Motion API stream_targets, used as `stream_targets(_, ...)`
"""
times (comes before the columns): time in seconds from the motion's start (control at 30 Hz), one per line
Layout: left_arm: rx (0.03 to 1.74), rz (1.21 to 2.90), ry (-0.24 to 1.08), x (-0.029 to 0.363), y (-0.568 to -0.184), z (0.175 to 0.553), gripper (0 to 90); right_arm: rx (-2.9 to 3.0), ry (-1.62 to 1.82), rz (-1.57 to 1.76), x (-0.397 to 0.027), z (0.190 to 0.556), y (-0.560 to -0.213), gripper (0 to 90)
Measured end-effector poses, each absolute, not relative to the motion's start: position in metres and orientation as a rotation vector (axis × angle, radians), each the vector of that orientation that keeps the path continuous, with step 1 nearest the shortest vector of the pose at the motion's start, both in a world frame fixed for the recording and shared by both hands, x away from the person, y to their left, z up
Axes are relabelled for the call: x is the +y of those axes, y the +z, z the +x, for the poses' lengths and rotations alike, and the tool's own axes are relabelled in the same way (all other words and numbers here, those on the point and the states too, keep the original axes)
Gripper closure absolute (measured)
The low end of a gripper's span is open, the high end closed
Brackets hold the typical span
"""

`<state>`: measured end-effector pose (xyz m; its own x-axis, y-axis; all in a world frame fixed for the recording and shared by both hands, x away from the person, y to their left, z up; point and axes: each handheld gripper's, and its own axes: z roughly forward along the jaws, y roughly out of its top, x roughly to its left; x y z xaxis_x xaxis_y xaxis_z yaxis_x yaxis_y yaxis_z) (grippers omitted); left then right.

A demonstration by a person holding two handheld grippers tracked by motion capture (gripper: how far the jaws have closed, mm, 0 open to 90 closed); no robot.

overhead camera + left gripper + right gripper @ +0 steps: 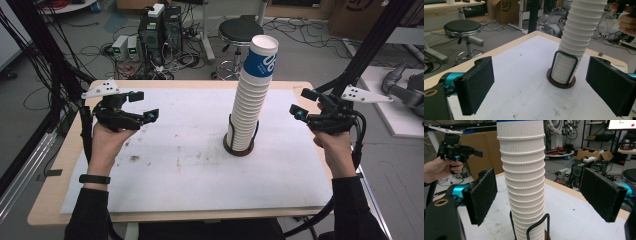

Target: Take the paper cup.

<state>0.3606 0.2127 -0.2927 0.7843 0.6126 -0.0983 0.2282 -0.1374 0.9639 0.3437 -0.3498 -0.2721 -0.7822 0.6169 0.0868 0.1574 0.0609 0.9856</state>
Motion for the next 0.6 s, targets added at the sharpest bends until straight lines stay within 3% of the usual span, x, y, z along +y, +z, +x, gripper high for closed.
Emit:
stream_targets(0.47,0.649,1.684,0.349,0.2105,-0.2934,0.3623,8.0,1.992,1.769,0.772,-0.353,0.3412,-0.2731,14.7)
stream_targets(0.6,0.66,1.677,0.282,0.212,-0.2937,0.3638,8.0,2.002,1.757,0.775,-0.3523,0.3425,-0.2742,14.7)
